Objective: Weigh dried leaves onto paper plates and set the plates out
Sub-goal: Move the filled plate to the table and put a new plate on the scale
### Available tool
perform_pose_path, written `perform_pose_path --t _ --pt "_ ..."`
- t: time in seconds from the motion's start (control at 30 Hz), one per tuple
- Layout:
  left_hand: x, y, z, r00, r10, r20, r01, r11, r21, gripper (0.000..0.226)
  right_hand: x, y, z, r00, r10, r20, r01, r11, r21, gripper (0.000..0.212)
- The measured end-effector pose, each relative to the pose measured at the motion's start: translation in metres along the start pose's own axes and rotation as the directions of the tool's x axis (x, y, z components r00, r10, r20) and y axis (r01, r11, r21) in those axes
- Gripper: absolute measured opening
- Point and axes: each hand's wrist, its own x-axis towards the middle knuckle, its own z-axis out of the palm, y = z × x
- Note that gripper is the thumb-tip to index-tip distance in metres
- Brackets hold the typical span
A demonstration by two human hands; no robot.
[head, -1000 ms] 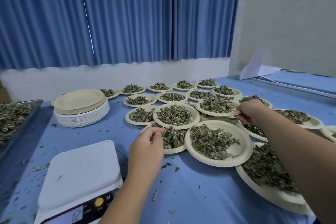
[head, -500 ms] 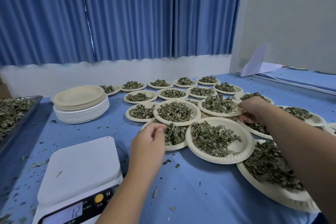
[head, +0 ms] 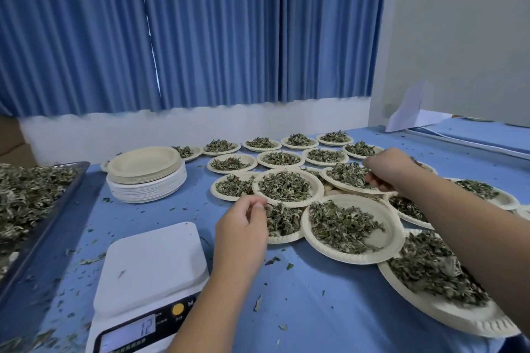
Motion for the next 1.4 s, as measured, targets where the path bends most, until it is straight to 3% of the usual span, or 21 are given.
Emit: perform_pose_path --t 0.2,0.3,0.47,0.57,0.67,0.77,0.93,1.03,1.13,1.23,1.4 --pt "0.007 0.014 -0.037 0.994 0.005 -0.113 -0.016 0.995 -0.096 0.027 -0.048 -0.038 0.042 0.978 -0.108 0.178 0.089 0.99 0.114 0.02" --pt "0.013 0.013 -0.081 0.984 0.025 -0.179 -0.036 0.998 -0.058 0.028 -0.073 -0.061 0.071 0.935 -0.198 0.293 0.152 0.973 0.174 0.012" --pt "0.024 0.005 -0.181 0.96 0.097 -0.264 -0.034 0.972 0.233 0.021 -0.108 -0.095 0.128 0.833 -0.329 0.444 0.198 0.928 0.315 0.012" --pt "0.019 -0.016 -0.23 0.955 0.102 -0.278 0.046 0.877 0.478 0.015 -0.123 -0.109 0.163 0.784 -0.372 0.498 0.237 0.919 0.314 0.016" --pt "0.013 -0.033 -0.252 0.958 0.083 -0.276 0.133 0.722 0.679 0.019 -0.133 -0.122 0.199 0.773 -0.343 0.534 0.216 0.934 0.286 0.015" --pt "0.01 -0.037 -0.253 0.956 0.069 -0.284 0.17 0.659 0.733 0.02 -0.142 -0.135 0.234 0.748 -0.272 0.606 0.163 0.96 0.228 0.017" --pt "0.012 -0.042 -0.259 0.945 -0.015 -0.327 0.286 0.518 0.806 0.022 -0.142 -0.173 0.288 0.75 -0.315 0.581 0.333 0.939 0.079 0.026" --pt "0.014 -0.044 -0.26 0.936 -0.106 -0.336 0.34 0.517 0.786 0.026 -0.131 -0.191 0.306 0.752 -0.419 0.509 0.49 0.872 -0.006 0.027" --pt "0.015 -0.047 -0.259 0.933 -0.133 -0.335 0.356 0.49 0.796 0.031 -0.118 -0.205 0.325 0.695 -0.531 0.485 0.642 0.761 -0.088 0.033" --pt "0.016 -0.05 -0.257 0.938 -0.145 -0.315 0.346 0.465 0.815 0.033 -0.114 -0.21 0.344 0.643 -0.516 0.566 0.707 0.684 -0.18 0.041" --pt "0.018 -0.055 -0.26 0.936 -0.169 -0.309 0.352 0.459 0.815 0.034 -0.115 -0.214 0.364 0.6 -0.509 0.617 0.788 0.51 -0.345 0.033"
